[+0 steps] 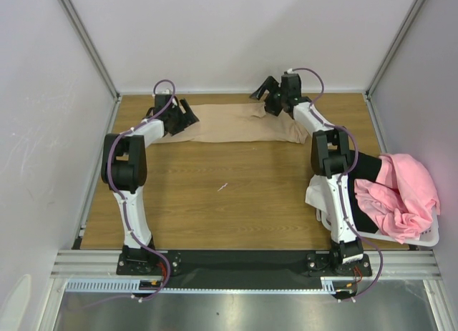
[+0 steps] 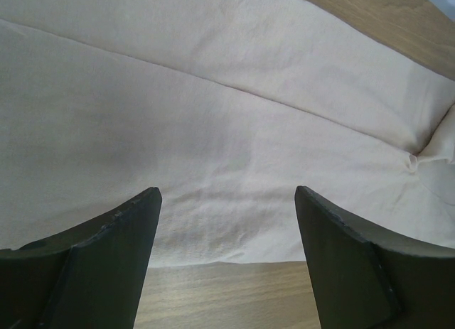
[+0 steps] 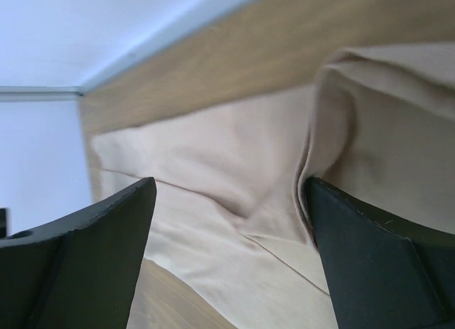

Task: Fold and stack the t-shirts
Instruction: Fold the tshirt

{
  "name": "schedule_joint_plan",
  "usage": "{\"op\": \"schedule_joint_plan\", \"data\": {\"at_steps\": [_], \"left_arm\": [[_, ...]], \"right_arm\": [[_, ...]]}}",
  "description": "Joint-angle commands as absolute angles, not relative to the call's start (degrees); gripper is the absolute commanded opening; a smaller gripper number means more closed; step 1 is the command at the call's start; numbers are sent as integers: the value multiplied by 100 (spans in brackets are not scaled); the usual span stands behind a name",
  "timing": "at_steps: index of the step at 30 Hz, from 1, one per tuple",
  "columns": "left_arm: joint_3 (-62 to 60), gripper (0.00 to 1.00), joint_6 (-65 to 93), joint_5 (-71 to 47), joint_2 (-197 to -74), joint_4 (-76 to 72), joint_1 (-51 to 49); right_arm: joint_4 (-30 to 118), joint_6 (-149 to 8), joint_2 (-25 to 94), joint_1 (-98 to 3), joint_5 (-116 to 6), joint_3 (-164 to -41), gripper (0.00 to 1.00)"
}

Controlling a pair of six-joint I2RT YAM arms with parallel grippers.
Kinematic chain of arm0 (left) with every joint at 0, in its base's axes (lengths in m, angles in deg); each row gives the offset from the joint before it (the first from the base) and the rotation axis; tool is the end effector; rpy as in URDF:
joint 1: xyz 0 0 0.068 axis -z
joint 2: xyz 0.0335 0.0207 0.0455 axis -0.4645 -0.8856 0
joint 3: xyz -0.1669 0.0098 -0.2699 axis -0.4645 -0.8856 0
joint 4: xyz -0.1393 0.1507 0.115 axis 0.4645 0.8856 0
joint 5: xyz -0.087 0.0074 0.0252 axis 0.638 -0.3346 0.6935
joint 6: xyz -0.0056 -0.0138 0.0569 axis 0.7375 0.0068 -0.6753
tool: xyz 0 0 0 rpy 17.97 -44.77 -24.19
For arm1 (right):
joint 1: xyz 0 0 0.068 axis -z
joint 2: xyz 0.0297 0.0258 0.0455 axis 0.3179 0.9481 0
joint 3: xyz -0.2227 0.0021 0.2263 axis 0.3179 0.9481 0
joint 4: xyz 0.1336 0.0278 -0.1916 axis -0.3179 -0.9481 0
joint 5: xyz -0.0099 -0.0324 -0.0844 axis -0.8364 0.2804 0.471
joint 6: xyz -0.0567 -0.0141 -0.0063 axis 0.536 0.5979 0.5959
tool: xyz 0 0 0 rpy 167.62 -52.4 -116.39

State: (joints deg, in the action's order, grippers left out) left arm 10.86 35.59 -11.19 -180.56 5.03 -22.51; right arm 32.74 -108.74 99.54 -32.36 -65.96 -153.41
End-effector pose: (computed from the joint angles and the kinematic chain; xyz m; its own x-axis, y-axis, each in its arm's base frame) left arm 0.4711 -0.0495 0.2274 -0.6604 -0.4794 -0.5780 -0.1782 0.8478 -0.4995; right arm 0.5794 0.1565 0.2074 -0.7042 0.5208 -0.4826 0.0164 0.6915 0.7222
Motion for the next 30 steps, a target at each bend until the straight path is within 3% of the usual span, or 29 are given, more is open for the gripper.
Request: {"op": "schedule_joint_plan", "data": {"at_steps": [1, 8, 14, 23, 30], "left_arm": [[1018, 82, 3480, -1064, -17824, 425, -2293], [1027, 82, 3489, -1020, -17824, 407, -2293], [1088, 82, 3480, -977, -17851, 372, -2293], [1895, 87, 3033, -1336, -17956, 1004, -2258], [2248, 89, 3005, -1495, -18193, 1462, -2267]], "right_arm": [[4333, -11337, 10128, -3277, -6947, -15749, 93], [5562, -12506, 11148, -3120, -7158, -17006, 95], [5267, -11920, 10675, -2979, -6983, -16858, 96], [2414, -9873, 8744, -2741, -5833, -15550, 96], [1866, -9274, 7827, -2759, -5138, -13685, 95]]}}
